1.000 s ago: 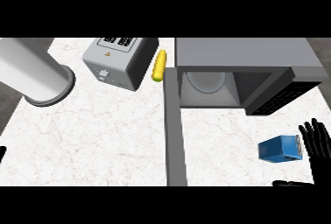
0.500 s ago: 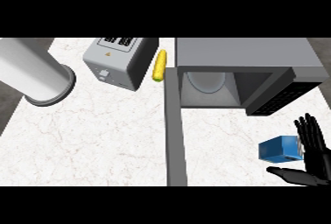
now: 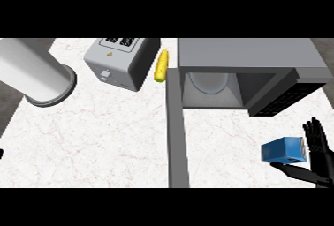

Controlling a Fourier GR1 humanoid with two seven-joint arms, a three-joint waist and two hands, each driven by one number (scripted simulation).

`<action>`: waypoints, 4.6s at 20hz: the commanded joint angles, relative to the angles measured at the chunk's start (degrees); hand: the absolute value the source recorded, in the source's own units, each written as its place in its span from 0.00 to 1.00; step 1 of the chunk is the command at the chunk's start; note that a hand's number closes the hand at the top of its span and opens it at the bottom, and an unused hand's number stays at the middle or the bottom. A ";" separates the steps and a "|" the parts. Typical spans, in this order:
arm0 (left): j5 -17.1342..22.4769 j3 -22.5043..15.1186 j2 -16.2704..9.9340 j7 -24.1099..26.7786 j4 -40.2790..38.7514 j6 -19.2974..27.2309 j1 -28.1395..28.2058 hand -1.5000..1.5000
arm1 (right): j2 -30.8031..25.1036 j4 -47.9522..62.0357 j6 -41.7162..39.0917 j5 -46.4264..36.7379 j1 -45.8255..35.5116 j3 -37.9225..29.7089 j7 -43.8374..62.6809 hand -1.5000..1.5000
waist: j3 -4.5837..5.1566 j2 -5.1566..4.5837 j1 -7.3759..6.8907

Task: Pick up the milk, place it into the microwave and close the microwave

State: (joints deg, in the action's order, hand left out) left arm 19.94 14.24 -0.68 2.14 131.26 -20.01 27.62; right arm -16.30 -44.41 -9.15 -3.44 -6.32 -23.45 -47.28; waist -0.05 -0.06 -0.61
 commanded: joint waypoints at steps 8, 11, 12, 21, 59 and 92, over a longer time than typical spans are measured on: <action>-2.12 -1.13 0.64 1.97 -1.30 0.54 -0.47 0.00 | -2.61 7.92 -26.28 0.85 -0.72 7.89 -7.78 0.00 | -0.08 0.01 -0.02; 0.21 1.54 -1.24 1.11 -4.06 -0.21 -2.39 0.00 | -2.41 6.46 -27.59 3.75 -0.76 7.49 -9.53 1.00 | -0.04 0.02 0.55; 1.25 -0.21 -0.33 -2.24 -0.63 1.15 -1.76 0.00 | -0.20 4.33 -21.94 1.76 -0.05 9.03 -11.18 1.00 | -0.03 0.09 0.49; 0.52 -1.08 0.65 -0.99 0.39 1.06 0.06 0.00 | 6.65 -3.26 -7.22 5.26 -0.31 7.40 -10.36 1.00 | 0.04 0.17 0.51; 5.66 6.66 -0.20 -2.49 -4.98 -5.30 -2.61 0.00 | 13.52 -11.98 15.10 -2.74 -29.21 15.62 25.16 1.00 | 0.03 -0.17 -0.60; 4.82 4.92 -5.08 -4.04 -8.05 -6.81 -11.40 0.00 | 10.90 -7.37 39.70 -11.10 -28.06 8.56 10.48 1.00 | 0.17 -3.38 -9.20</action>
State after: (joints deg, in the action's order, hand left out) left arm 25.35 19.09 -4.89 -1.63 123.02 -26.77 17.18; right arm -2.62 -61.62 24.62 -10.48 -25.36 -12.88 -47.01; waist -0.37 0.15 -6.24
